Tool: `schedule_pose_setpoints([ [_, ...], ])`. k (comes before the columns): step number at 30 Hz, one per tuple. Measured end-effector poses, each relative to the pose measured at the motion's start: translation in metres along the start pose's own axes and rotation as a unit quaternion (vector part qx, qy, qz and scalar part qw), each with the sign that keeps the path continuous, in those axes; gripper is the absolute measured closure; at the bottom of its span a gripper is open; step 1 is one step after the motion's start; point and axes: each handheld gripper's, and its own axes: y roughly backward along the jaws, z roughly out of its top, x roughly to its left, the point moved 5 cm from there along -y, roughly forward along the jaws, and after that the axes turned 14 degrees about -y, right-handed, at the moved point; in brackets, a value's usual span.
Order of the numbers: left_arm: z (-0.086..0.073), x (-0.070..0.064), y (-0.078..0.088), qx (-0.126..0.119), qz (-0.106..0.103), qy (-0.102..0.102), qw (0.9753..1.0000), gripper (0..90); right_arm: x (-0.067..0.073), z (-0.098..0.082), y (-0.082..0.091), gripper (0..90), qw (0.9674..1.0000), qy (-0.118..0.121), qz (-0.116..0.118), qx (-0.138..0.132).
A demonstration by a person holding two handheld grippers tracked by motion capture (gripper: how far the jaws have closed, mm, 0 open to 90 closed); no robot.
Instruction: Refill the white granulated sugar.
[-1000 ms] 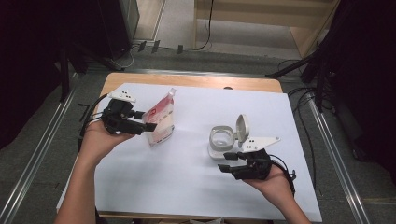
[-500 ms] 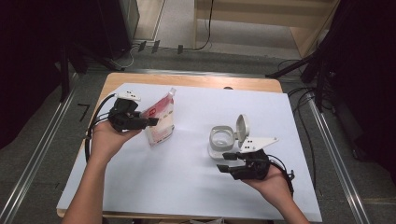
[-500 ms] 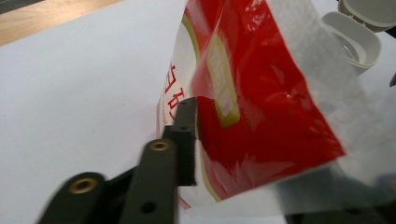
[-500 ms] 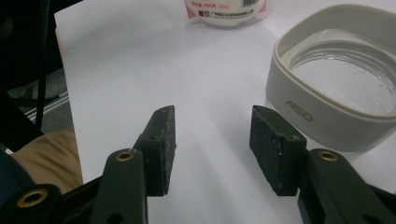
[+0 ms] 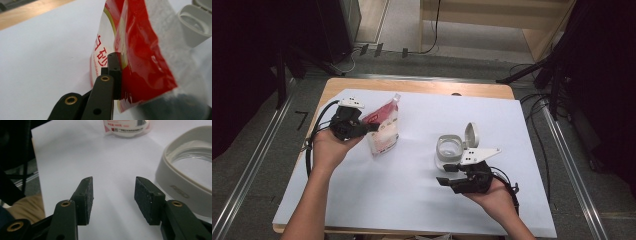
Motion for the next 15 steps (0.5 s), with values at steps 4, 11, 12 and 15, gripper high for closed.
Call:
schedule_pose_setpoints([
  [4, 0.003, 0.003, 0.000, 0.003, -0.019, 0.007, 0.9998, 90.0, 0.006, 0.004, -0.002, 50.0, 0.9999, -0.002, 0.008, -0.009],
  [11, 0.022, 0.003, 0.011, 0.023, -0.048, -0.019, 0.9984, 90.0, 0.014, 0.012, -0.010, 49.6, 0.9999, 0.008, 0.006, 0.001],
  [12, 0.025, 0.002, 0.014, 0.022, -0.053, -0.024, 0.9980, 90.0, 0.015, 0.014, -0.011, 49.6, 0.9999, 0.014, 0.004, 0.004],
  [15, 0.038, -0.002, 0.023, 0.014, -0.066, -0.035, 0.9971, 90.0, 0.016, 0.023, -0.015, 49.5, 0.9999, 0.011, 0.005, -0.004],
])
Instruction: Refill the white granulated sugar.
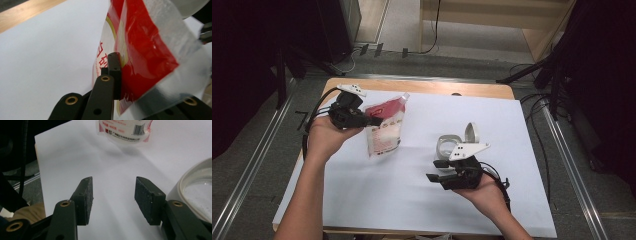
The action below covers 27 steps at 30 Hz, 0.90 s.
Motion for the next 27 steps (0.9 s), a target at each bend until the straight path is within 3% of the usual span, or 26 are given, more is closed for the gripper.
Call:
schedule_pose_setpoints([
  [2, 0.009, -0.004, 0.007, 0.003, -0.017, -0.011, 0.9998, 90.0, 0.000, 0.004, -0.003, 49.5, 1.0000, -0.001, 0.002, -0.003],
  [4, 0.016, -0.007, 0.013, 0.005, -0.022, -0.011, 0.9997, 90.0, 0.001, 0.007, -0.007, 49.6, 1.0000, 0.001, 0.000, -0.005],
  [5, 0.018, -0.009, 0.016, 0.003, -0.015, -0.013, 0.9998, 90.0, 0.002, 0.008, -0.008, 49.7, 1.0000, -0.001, -0.002, -0.006],
  [11, 0.029, -0.020, 0.027, -0.028, -0.040, -0.012, 0.9987, 90.0, 0.005, 0.015, -0.022, 51.5, 1.0000, -0.001, -0.003, -0.004],
  [13, 0.030, -0.024, 0.028, -0.026, -0.036, -0.014, 0.9989, 90.0, 0.005, 0.017, -0.026, 51.6, 1.0000, -0.006, 0.001, -0.003],
  [14, 0.031, -0.027, 0.029, -0.025, -0.045, -0.013, 0.9986, 90.0, 0.005, 0.018, -0.029, 51.6, 1.0000, -0.005, 0.000, -0.004],
  [18, 0.033, -0.039, 0.031, -0.010, -0.045, -0.031, 0.9985, 90.0, 0.003, 0.019, -0.038, 51.7, 0.9999, -0.011, 0.003, -0.005],
  [20, 0.034, -0.043, 0.032, -0.008, -0.048, -0.036, 0.9982, 90.0, 0.003, 0.019, -0.044, 51.6, 0.9999, -0.012, -0.007, -0.003],
  [22, 0.035, -0.047, 0.032, -0.008, -0.060, -0.035, 0.9976, 90.0, 0.004, 0.019, -0.050, 51.6, 0.9999, -0.002, -0.016, -0.002],
  [27, 0.039, -0.056, 0.030, -0.003, -0.074, -0.047, 0.9961, 90.0, 0.005, 0.021, -0.067, 52.0, 0.9998, -0.015, -0.010, -0.012],
])
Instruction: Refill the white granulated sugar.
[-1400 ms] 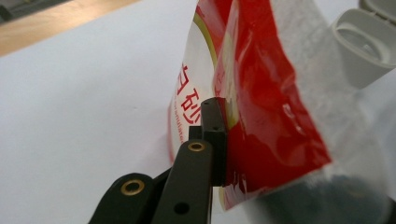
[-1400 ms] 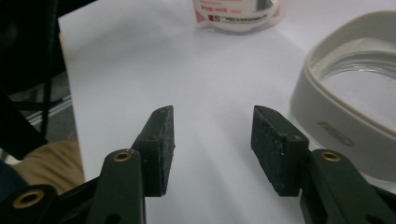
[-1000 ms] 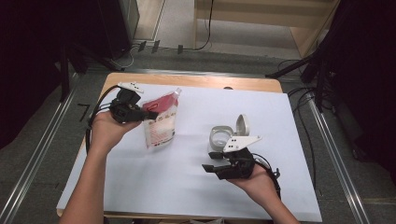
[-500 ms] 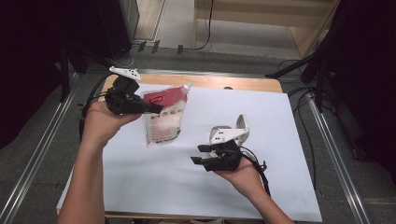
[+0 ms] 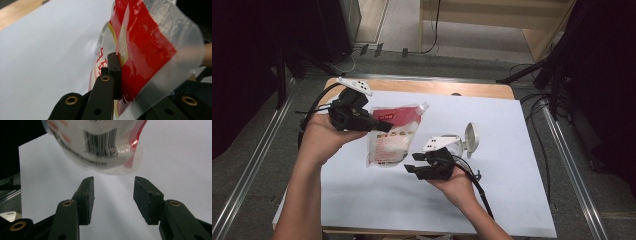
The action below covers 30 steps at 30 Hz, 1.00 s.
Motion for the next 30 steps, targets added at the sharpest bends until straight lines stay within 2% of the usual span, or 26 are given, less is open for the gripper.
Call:
schedule_pose_setpoints([
  [3, 0.002, -0.003, -0.002, 0.002, -0.006, -0.001, 1.0000, 90.0, 0.002, -0.001, -0.008, 51.9, 1.0000, -0.005, -0.001, -0.003],
  [5, 0.004, -0.006, -0.003, 0.003, -0.009, -0.002, 1.0000, 90.0, 0.003, -0.002, -0.014, 51.8, 0.9998, 0.011, -0.016, -0.005],
  [7, 0.005, -0.006, -0.004, 0.003, -0.015, 0.001, 0.9999, 90.0, 0.003, -0.004, -0.017, 51.8, 0.9996, 0.013, -0.025, -0.002],
  [10, 0.009, -0.009, -0.005, -0.004, -0.020, 0.004, 0.9998, 90.0, 0.003, -0.008, -0.025, 51.7, 0.9995, 0.015, -0.026, -0.008],
  [13, 0.010, -0.011, -0.007, -0.002, -0.025, 0.003, 0.9997, 90.0, 0.003, -0.012, -0.032, 51.6, 0.9992, 0.027, -0.026, -0.013],
  [15, 0.010, -0.011, -0.009, 0.000, -0.032, 0.012, 0.9994, 90.0, 0.003, -0.015, -0.035, 51.5, 0.9989, 0.037, -0.019, -0.024],
  [17, 0.010, -0.011, -0.011, -0.004, -0.043, 0.027, 0.9987, 90.0, 0.001, -0.018, -0.039, 51.4, 0.9978, 0.050, -0.025, -0.035],
  [21, 0.009, -0.008, -0.015, -0.002, -0.048, 0.046, 0.9978, 90.0, -0.001, -0.022, -0.046, 51.4, 0.9964, 0.063, -0.019, -0.054],
  [25, 0.009, -0.007, -0.014, -0.009, -0.057, 0.062, 0.9964, 90.0, -0.003, -0.022, -0.049, 50.3, 0.9932, 0.079, -0.044, -0.073],
  [27, 0.009, -0.006, -0.015, -0.016, -0.059, 0.073, 0.9955, 90.0, -0.006, -0.022, -0.049, 50.0, 0.9911, 0.086, -0.065, -0.078],
  [30, 0.010, -0.004, -0.016, -0.029, -0.067, 0.088, 0.9934, 90.0, 0.001, -0.018, -0.044, 49.2, 0.9880, 0.093, -0.059, -0.109],
])
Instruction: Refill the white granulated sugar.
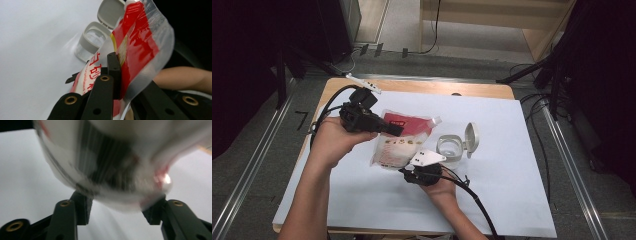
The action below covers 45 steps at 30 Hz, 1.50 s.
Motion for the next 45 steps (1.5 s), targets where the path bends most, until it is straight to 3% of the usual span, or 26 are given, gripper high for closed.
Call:
schedule_pose_setpoints([
  [2, 0.001, 0.002, 0.001, -0.004, 0.019, -0.003, 0.9998, 90.0, 0.003, 0.002, 0.003, 50.0, 1.0000, 0.001, 0.004, -0.008],
  [5, 0.002, 0.000, -0.004, -0.002, 0.019, -0.008, 0.9998, 90.0, 0.008, 0.002, 0.006, 51.6, 0.9998, 0.006, 0.018, -0.008],
  [8, 0.005, 0.001, -0.012, 0.002, 0.038, -0.020, 0.9991, 88.9, 0.018, 0.002, 0.008, 52.0, 0.9995, 0.022, 0.025, 0.002],
  [10, 0.007, -0.001, -0.019, 0.006, 0.041, -0.036, 0.9985, 86.7, 0.021, 0.001, 0.008, 52.6, 0.9992, 0.001, 0.037, 0.011],
  [13, 0.005, -0.003, -0.029, 0.033, 0.048, -0.054, 0.9968, 84.3, 0.021, 0.002, 0.012, 53.5, 0.9981, -0.024, 0.055, 0.010],
  [15, 0.006, -0.003, -0.031, 0.030, 0.038, -0.055, 0.9973, 83.9, 0.021, 0.003, 0.015, 54.0, 0.9974, -0.031, 0.063, 0.013],
  [21, 0.001, -0.003, -0.039, 0.047, 0.026, -0.086, 0.9948, 81.4, 0.023, 0.007, 0.024, 55.2, 0.9938, -0.055, 0.095, 0.014],
  [23, 0.000, -0.004, -0.041, 0.053, 0.027, -0.101, 0.9931, 80.7, 0.023, 0.008, 0.026, 55.4, 0.9934, -0.058, 0.097, 0.015],
  [25, -0.005, -0.005, -0.046, 0.087, 0.035, -0.111, 0.9893, 75.0, 0.022, 0.009, 0.028, 55.7, 0.9928, -0.063, 0.101, 0.016],
  [28, -0.008, -0.005, -0.050, 0.101, 0.032, -0.119, 0.9872, 74.6, 0.021, 0.008, 0.029, 56.0, 0.9905, -0.075, 0.113, 0.022],
  [31, -0.008, -0.001, -0.052, 0.102, 0.016, -0.081, 0.9913, 78.9, 0.022, 0.005, 0.028, 55.9, 0.9902, -0.079, 0.113, 0.023],
  [37, -0.008, -0.001, -0.054, 0.088, -0.006, -0.045, 0.9951, 88.5, 0.023, 0.004, 0.027, 54.8, 0.9902, -0.078, 0.112, 0.029],
  [41, -0.005, -0.002, -0.056, 0.095, -0.005, -0.016, 0.9954, 89.9, 0.025, 0.004, 0.025, 52.4, 0.9901, -0.082, 0.111, 0.025],
  [45, -0.007, 0.002, -0.058, 0.094, -0.009, 0.018, 0.9954, 90.0, 0.027, 0.002, 0.021, 49.5, 0.9927, -0.075, 0.092, 0.023],
])
